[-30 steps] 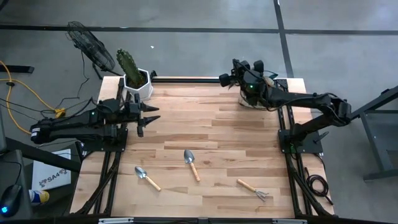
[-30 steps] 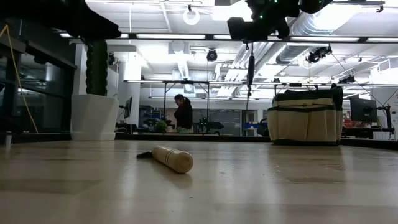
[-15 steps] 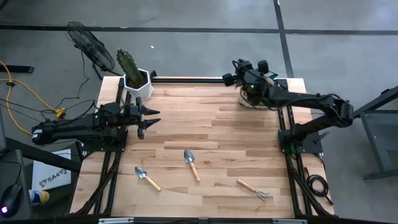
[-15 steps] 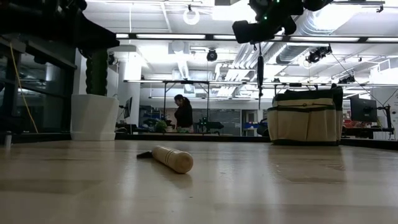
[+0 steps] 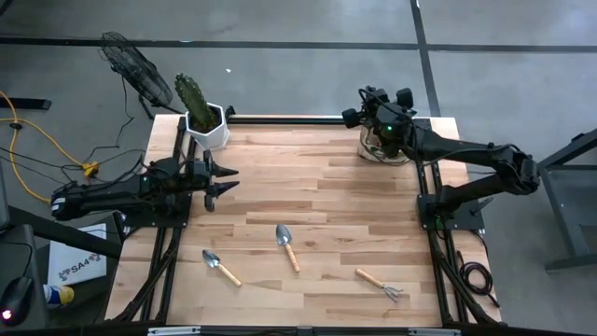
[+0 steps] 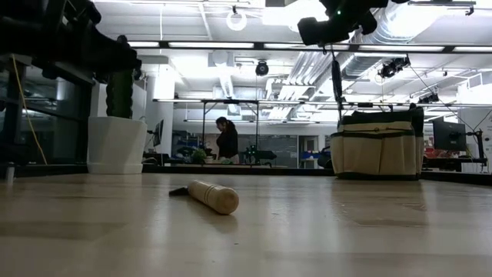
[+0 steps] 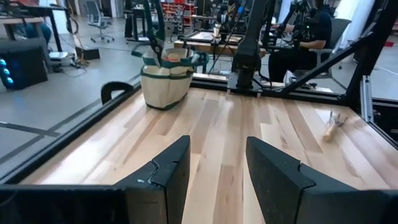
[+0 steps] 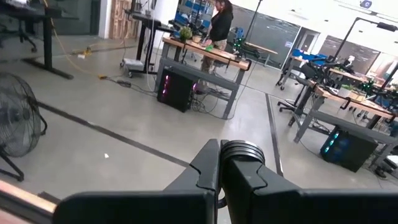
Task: Pick & Place Garden tools in Gardening bag
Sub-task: Put the green shear scissor into the gardening bag
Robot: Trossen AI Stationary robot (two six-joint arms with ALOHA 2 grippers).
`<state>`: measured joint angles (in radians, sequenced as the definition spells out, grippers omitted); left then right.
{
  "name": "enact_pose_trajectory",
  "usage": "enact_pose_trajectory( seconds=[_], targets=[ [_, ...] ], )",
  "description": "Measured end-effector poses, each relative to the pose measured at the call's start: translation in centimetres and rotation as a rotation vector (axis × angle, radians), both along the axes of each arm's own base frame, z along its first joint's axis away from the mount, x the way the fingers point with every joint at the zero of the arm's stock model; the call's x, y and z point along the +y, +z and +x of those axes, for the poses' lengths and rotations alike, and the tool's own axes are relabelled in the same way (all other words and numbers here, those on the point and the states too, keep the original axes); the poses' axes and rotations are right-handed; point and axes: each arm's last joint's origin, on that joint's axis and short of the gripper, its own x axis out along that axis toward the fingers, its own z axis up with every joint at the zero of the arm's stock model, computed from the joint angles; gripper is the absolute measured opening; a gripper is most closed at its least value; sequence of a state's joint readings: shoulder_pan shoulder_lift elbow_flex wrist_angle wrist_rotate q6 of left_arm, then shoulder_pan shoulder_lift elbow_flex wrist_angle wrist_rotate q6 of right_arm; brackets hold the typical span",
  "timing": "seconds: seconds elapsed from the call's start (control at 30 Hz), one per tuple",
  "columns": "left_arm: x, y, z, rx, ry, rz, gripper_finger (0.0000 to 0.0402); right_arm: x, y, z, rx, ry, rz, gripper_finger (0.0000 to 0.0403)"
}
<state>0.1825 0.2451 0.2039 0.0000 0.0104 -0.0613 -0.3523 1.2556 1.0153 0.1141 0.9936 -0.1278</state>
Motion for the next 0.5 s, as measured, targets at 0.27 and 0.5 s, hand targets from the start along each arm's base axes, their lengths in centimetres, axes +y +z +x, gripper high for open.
enact_pose_trajectory(
  seconds=[0.27,0.5],
  targets=[
    [0.02,-0.96,0.13,0.017,-0.001,-0.026,0.0152,-0.38,-0.31,-0.23,0.011,-0.016,0.019,0.0004],
    [0.02,-1.09,0.15,0.018,-0.001,-0.027,0.0152,-0.85,-0.66,-0.50,0.021,-0.032,0.040,0.0004]
  ],
)
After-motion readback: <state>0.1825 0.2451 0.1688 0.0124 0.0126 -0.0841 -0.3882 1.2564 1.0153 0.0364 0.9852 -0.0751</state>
